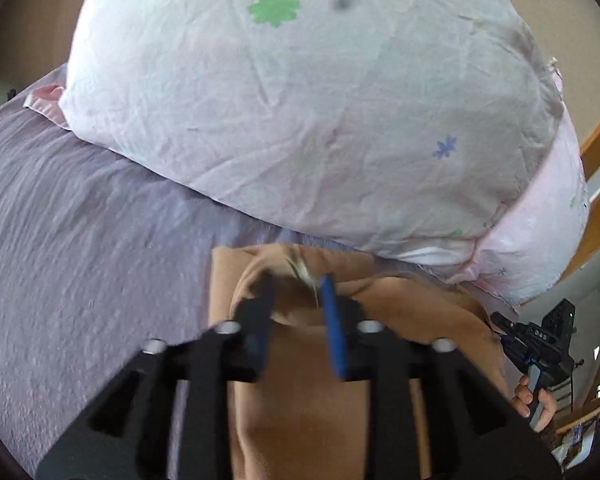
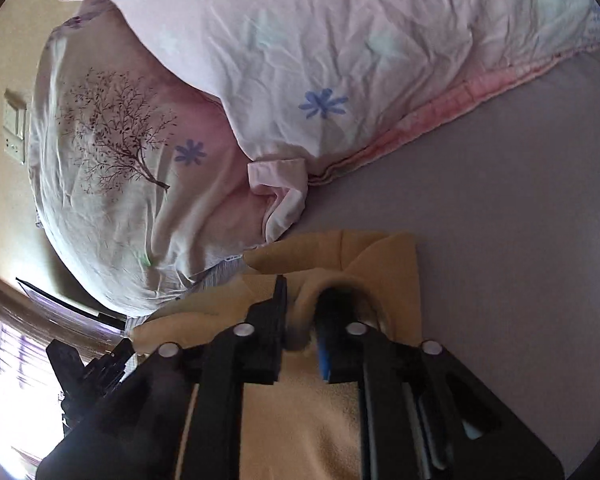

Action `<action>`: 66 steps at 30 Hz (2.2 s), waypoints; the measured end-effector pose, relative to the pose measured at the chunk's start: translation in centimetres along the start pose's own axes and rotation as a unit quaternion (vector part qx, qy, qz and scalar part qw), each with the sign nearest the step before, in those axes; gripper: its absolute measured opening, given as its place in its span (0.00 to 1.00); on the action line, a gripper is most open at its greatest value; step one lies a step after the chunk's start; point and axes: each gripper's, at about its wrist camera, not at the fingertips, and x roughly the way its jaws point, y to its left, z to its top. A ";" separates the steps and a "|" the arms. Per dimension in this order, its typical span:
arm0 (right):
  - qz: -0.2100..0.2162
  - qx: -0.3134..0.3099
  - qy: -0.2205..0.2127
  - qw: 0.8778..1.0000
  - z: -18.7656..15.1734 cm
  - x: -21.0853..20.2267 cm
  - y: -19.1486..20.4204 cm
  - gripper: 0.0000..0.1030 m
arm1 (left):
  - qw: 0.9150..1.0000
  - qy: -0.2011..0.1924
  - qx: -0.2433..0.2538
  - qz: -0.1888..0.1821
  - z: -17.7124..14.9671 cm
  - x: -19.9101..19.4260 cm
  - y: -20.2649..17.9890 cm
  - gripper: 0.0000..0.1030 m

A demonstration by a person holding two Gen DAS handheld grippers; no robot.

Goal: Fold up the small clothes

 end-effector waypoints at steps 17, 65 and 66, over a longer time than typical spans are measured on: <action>0.005 -0.021 -0.027 0.999 -2.9 -4.7 1.0 0.73 | 0.995 0.090 0.011 -0.030 -6.4 -5.5 1.8 0.86; 0.027 -0.132 -0.010 0.991 -10.2 -15.9 0.5 0.29 | 0.918 0.114 0.332 -0.186 -16.9 -3.0 -24.0 0.69; 0.009 -0.123 0.010 0.992 -10.7 -14.9 0.0 0.11 | 0.918 0.121 0.334 -0.176 -17.4 -2.4 -23.7 0.69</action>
